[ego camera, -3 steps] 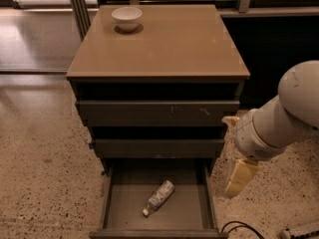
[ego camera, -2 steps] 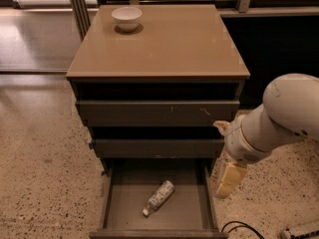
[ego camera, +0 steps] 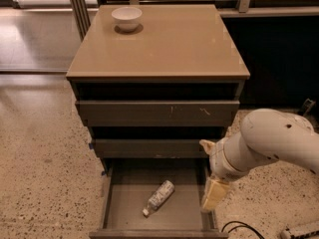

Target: Pick blue plastic bottle from bottom drawer and place on counter

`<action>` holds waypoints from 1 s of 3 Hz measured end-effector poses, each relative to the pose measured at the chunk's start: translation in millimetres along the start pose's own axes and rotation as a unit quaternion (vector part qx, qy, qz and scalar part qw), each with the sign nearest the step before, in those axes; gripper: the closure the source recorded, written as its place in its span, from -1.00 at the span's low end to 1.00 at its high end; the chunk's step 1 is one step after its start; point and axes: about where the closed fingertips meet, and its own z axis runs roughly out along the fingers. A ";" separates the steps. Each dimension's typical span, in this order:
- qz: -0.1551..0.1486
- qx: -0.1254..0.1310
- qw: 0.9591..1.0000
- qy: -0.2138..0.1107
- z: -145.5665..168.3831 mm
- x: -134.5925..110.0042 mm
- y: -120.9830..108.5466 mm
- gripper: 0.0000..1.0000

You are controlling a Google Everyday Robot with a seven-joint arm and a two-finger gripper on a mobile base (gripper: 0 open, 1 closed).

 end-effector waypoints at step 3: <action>-0.005 -0.039 0.998 -0.040 67.2 6.5 21.1 -1.00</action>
Offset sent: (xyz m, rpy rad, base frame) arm -0.0063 0.0076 -0.0348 0.0326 0.0378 0.0203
